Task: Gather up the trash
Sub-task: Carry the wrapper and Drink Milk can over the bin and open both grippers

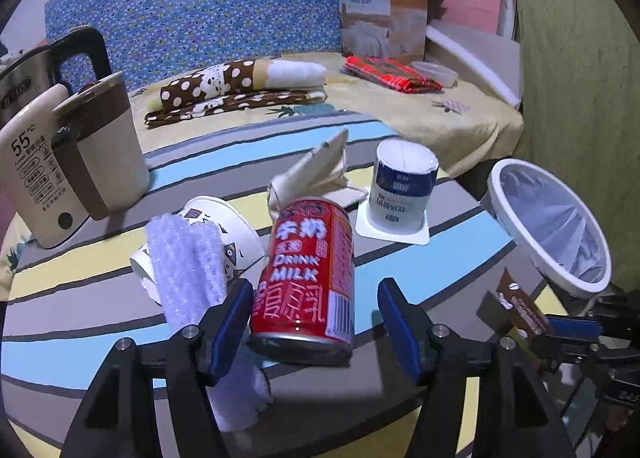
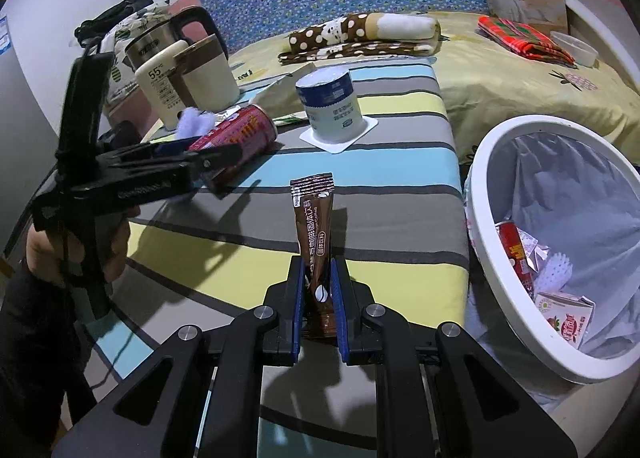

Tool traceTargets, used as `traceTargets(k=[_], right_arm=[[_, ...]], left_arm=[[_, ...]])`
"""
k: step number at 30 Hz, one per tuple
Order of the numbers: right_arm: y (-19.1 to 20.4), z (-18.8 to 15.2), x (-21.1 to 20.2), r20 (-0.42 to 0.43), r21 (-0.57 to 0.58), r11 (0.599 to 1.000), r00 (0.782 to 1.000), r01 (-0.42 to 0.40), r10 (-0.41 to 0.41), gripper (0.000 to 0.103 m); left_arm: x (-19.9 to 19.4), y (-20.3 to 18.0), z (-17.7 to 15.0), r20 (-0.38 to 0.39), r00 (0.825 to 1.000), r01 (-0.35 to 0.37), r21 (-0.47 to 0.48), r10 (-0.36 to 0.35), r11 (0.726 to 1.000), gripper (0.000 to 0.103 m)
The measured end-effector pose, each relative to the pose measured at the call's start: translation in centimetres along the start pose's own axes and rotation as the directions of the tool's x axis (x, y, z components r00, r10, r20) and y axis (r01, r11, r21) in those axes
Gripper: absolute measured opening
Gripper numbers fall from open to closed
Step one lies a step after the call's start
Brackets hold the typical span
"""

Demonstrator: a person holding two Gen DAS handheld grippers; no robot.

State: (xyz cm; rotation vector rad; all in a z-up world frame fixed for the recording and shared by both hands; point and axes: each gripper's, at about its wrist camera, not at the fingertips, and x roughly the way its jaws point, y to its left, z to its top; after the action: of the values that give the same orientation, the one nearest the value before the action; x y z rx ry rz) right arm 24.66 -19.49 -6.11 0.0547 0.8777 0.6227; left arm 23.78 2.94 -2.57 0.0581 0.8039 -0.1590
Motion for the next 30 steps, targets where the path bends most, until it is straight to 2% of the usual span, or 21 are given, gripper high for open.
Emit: traceTargets(k=[4,6,7,10,19,30], right_arm=[[-0.2,-0.1,-0.2,0.005,0.005,1.000,1.000,-0.002,0.002,0.016],[-0.4,-0.1,-0.2,0.007,0.007,1.000,1.000,-0.002,0.002,0.016],[-0.4,-0.1,-0.2,0.008,0.009,1.000,1.000,-0.003,0.003,0.016],[-0.5,-0.1,-0.5,0.016,0.012,1.000,1.000,-0.005,0.005,0.016],[-0.7,-0.2,-1.6,0.049,0.019,1.000,0.999,0.001,-0.002,0.016],[-0.6,-0.7,-2.8,0.059,0.014,1.000,0.998,0.011,-0.012,0.016]], left_arm=[[0.5,0.1,0.2,-0.014,1.000,-0.015,-0.076,0.014,0.997,0.064],[0.8,0.4,0.4,-0.021,0.999,-0.030,-0.113,0.028,0.993,0.060],[0.9,0.5,0.4,-0.024,0.999,-0.039,-0.121,0.037,0.992,0.055],[0.6,0.4,0.0,-0.021,0.999,-0.034,-0.148,0.032,0.988,0.055],[-3.2,-1.9,-2.9,0.030,0.999,-0.012,-0.178,0.018,0.984,0.054],[-6.9,-3.7,-6.7,0.048,0.999,0.013,-0.212,-0.002,0.977,0.054]])
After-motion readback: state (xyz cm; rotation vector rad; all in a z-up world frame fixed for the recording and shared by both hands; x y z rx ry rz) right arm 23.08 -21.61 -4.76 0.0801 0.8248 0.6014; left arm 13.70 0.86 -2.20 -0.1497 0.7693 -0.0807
